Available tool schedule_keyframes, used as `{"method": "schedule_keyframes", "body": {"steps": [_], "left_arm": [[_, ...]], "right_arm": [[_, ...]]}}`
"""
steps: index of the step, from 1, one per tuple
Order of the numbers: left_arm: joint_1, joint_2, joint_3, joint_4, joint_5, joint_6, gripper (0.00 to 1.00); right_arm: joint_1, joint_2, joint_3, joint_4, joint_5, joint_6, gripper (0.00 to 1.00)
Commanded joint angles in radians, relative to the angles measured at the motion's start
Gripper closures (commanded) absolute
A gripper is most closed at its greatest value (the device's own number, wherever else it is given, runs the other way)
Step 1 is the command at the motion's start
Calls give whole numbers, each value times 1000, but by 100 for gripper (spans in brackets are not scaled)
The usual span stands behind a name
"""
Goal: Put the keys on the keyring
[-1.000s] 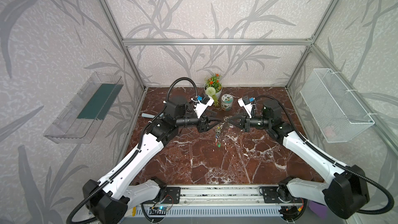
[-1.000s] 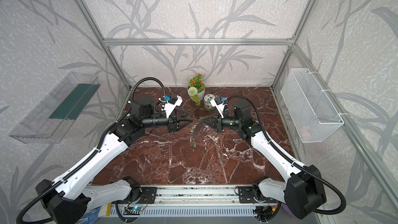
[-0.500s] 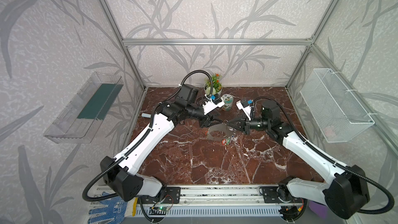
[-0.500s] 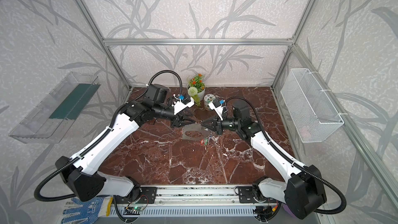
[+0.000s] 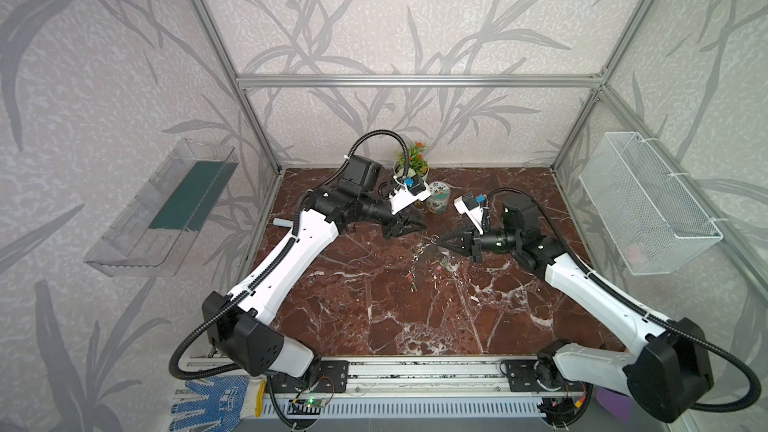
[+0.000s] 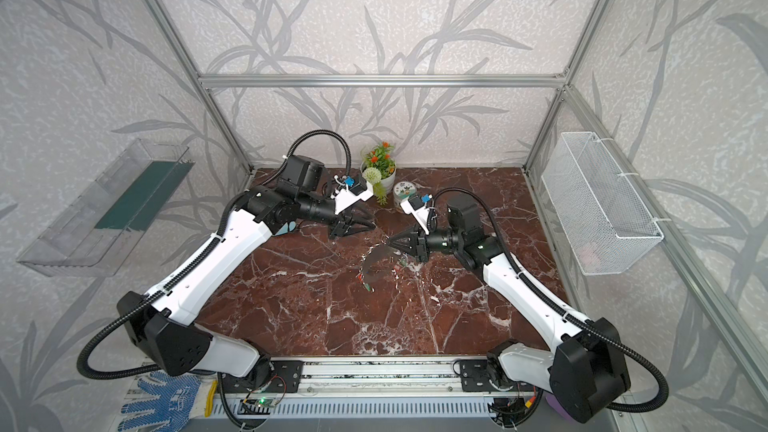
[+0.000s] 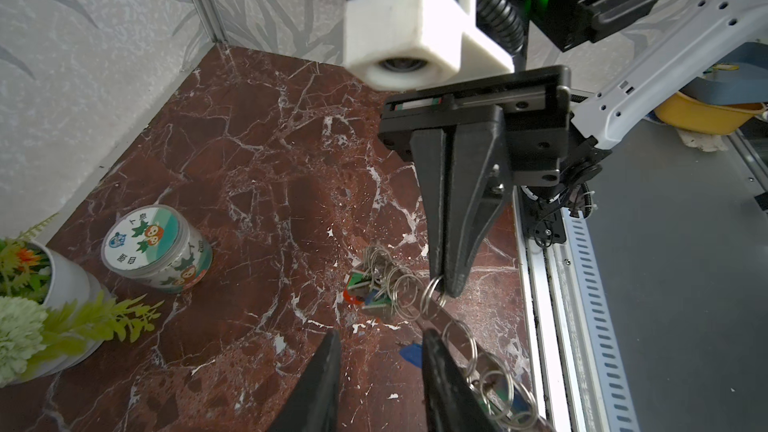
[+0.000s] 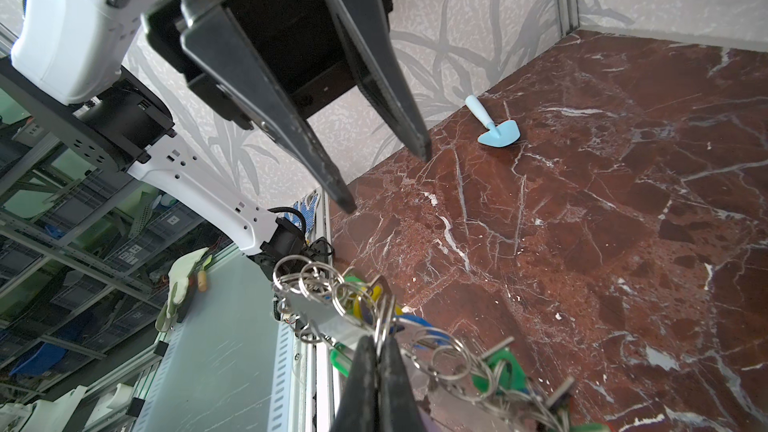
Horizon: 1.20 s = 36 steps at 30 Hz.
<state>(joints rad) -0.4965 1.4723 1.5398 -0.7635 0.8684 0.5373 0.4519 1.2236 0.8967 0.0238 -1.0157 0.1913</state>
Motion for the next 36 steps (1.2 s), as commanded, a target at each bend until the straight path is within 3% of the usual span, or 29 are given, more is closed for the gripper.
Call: {"method": "schedule_keyframes", "body": {"steps": [1, 24, 32, 36], "left_arm": [[-5, 6, -12, 0, 69, 50, 67], [-71, 72, 11, -65, 81, 81, 77], [-76, 75, 13, -76, 78, 85, 89], [-82, 71, 6, -80, 77, 86, 90]], "right_arm": [[5, -19, 45, 59, -52, 3, 100], [4, -17, 38, 102, -86, 32, 100], [4, -11, 39, 102, -84, 30, 100], [5, -10, 37, 105, -83, 31, 100]]}}
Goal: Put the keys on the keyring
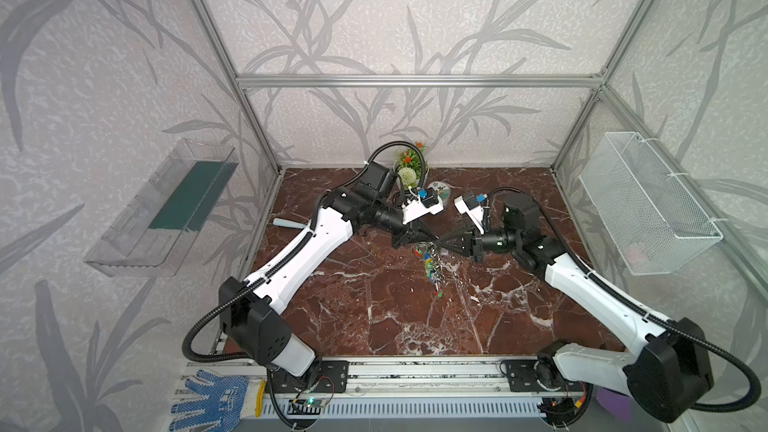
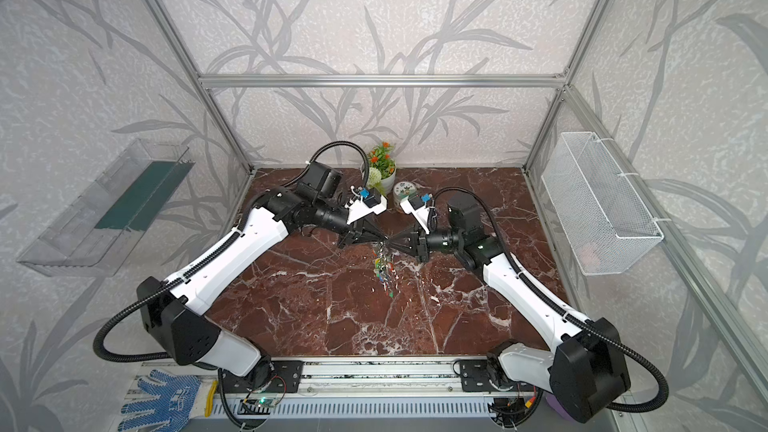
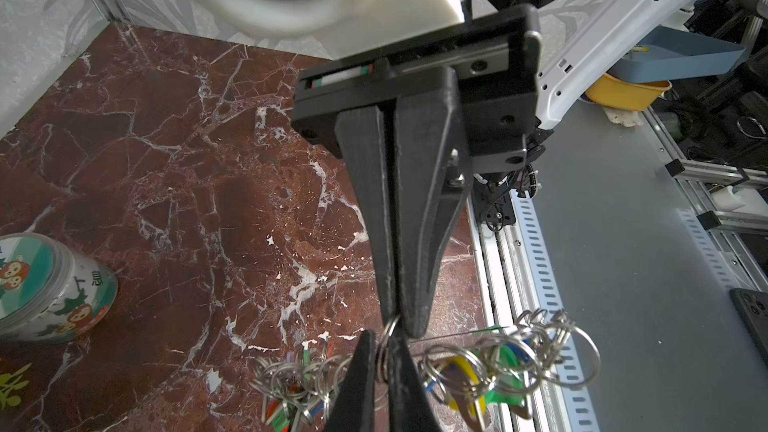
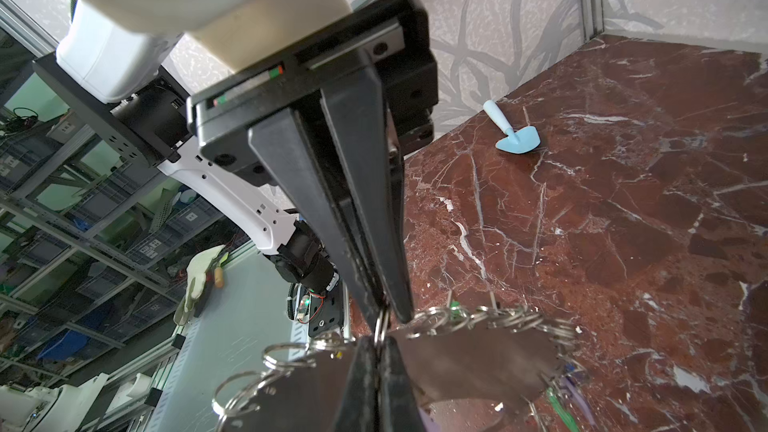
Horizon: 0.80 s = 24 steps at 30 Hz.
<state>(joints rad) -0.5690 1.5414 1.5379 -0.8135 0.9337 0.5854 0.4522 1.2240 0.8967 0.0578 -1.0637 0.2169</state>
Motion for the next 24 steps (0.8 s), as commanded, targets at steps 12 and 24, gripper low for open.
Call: {"method": "schedule_keyframes", "body": {"steps": [12, 24], "left_arm": [[-10, -60, -34, 108, -40, -75, 100], [-8, -324, -340, 692, -132, -494, 100]], "right_arm": [[-2, -31, 28, 63, -5, 3, 100], [-39, -86, -20, 129, 13, 73, 69]]}}
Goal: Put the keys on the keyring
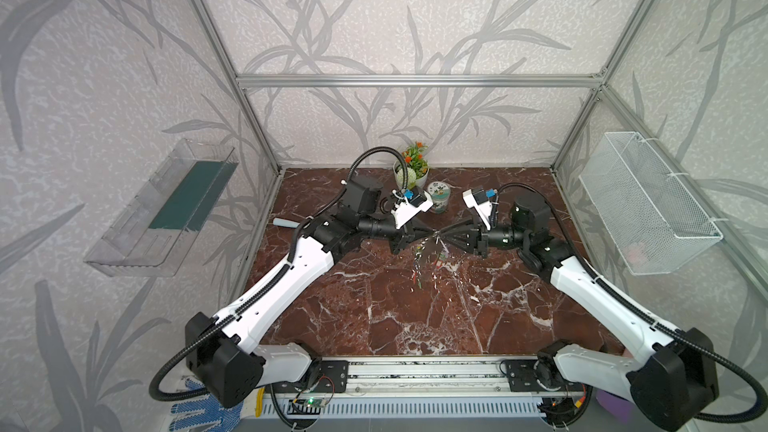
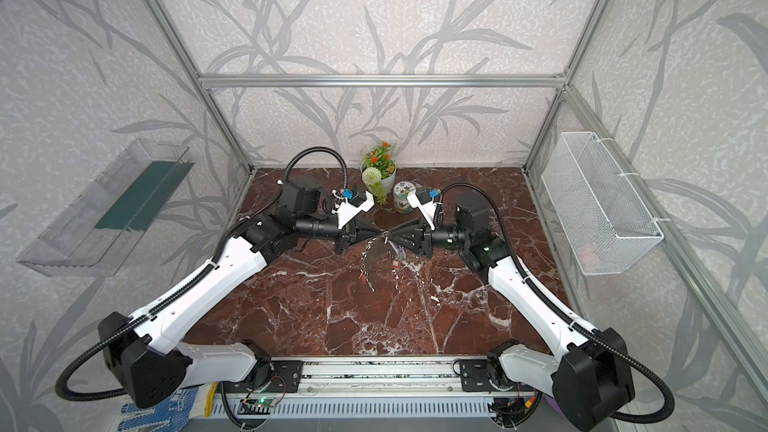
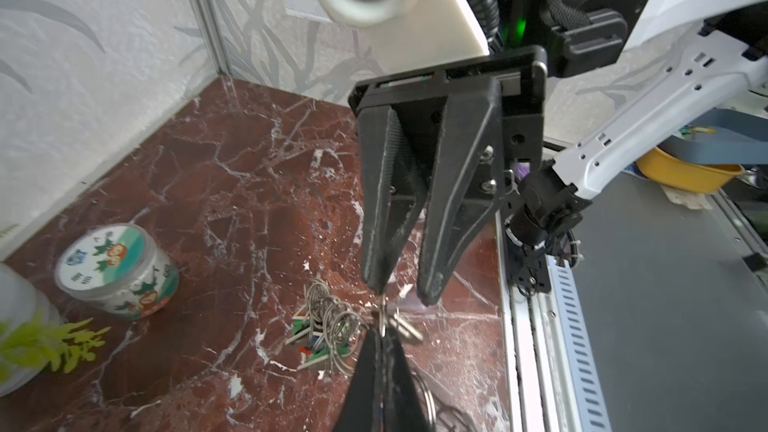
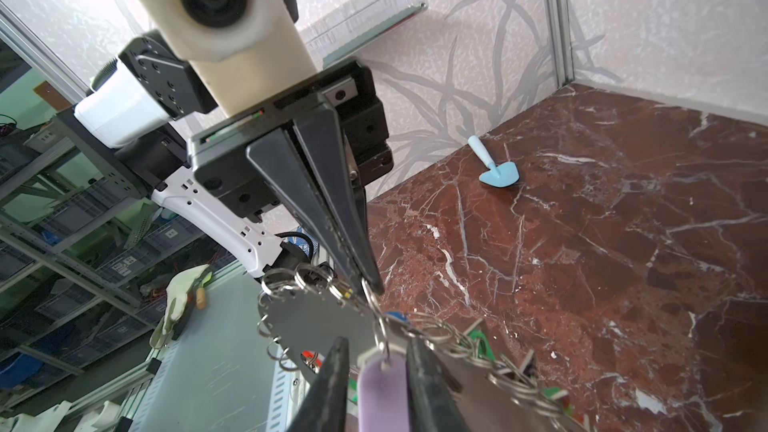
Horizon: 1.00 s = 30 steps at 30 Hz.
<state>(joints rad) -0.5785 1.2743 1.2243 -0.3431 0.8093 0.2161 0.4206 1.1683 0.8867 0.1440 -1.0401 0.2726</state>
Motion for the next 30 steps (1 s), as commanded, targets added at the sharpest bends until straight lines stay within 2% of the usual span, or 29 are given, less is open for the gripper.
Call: {"method": "schedule_keyframes", "body": {"steps": [1, 15, 22, 25, 30], "left_arm": [[1, -73, -49, 257, -9, -148, 100], [-29, -159, -265, 646, -79, -416, 100], [-74, -157, -324, 780, -119, -502, 100], [-91, -156, -356, 846, -138, -544, 100], [-102, -165, -395, 912, -220, -587, 100]], "right_arm": [[-6, -32, -12, 43, -12, 17, 67], [-4, -11, -2, 119, -28, 85, 54], [-3, 22, 1, 146, -8, 86, 53], [-4, 38, 6, 167, -9, 97, 54], [-4, 44, 4, 170, -17, 103, 69]]}}
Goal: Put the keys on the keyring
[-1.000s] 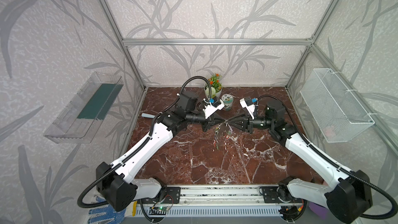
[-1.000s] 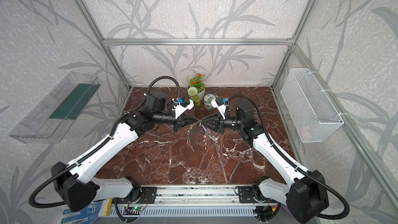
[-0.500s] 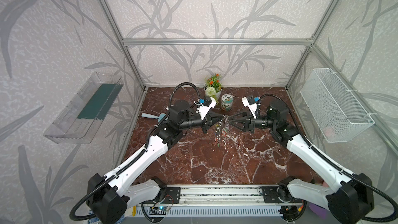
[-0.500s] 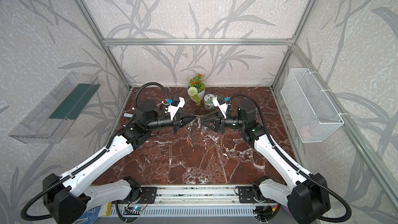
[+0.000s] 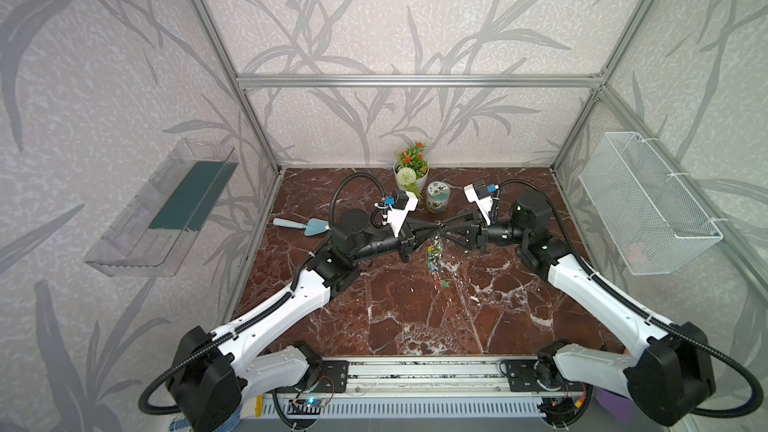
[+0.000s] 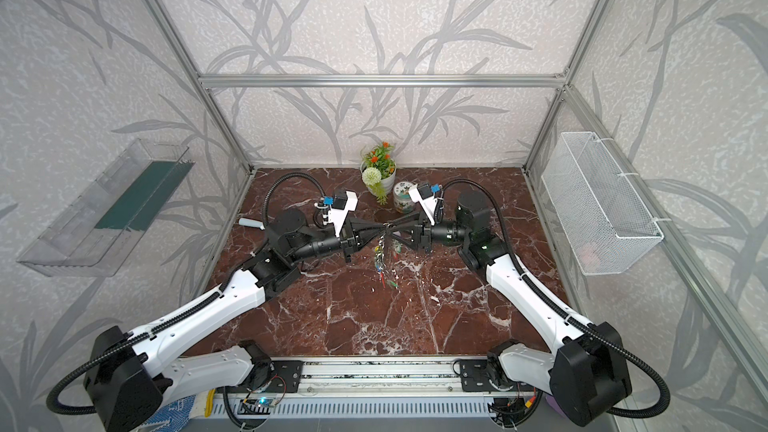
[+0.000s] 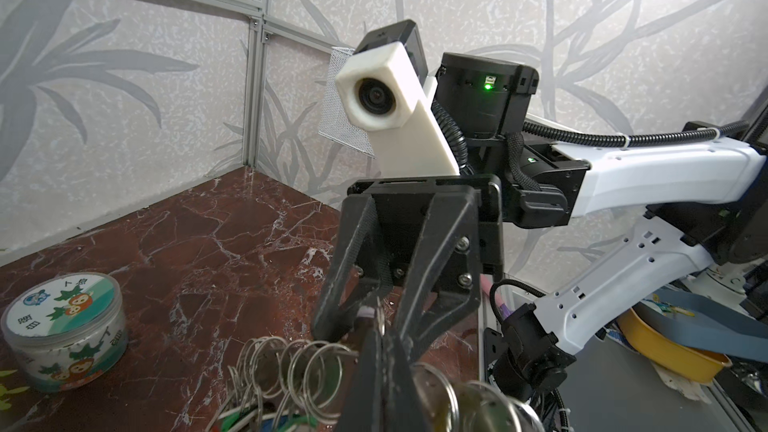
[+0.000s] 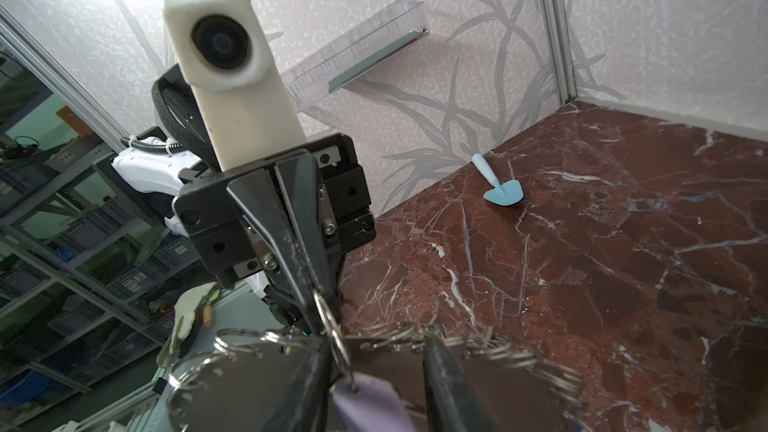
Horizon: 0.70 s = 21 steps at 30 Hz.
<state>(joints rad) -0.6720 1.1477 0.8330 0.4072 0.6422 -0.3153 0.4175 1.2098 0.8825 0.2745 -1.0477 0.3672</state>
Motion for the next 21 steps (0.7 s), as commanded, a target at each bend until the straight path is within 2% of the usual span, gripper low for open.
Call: {"method": "schedule_keyframes", "body": {"steps": [1, 5, 6, 14, 21], "left_arm": [[-9, -42, -9, 169, -69, -57, 100], [-11, -58, -25, 191, -128, -54, 100], [-11, -60, -28, 198, -140, -56, 100], [-13, -69, -38, 269, -156, -99, 100], [-22, -50, -43, 338, -152, -135, 100]], "right_arm": [[-1, 1, 6, 38, -8, 8, 71], [-2, -9, -7, 32, -3, 9, 84], [0, -10, -11, 30, -2, 9, 84], [0, -7, -30, 27, 1, 9, 84], [7, 29, -19, 62, -19, 36, 75]]}}
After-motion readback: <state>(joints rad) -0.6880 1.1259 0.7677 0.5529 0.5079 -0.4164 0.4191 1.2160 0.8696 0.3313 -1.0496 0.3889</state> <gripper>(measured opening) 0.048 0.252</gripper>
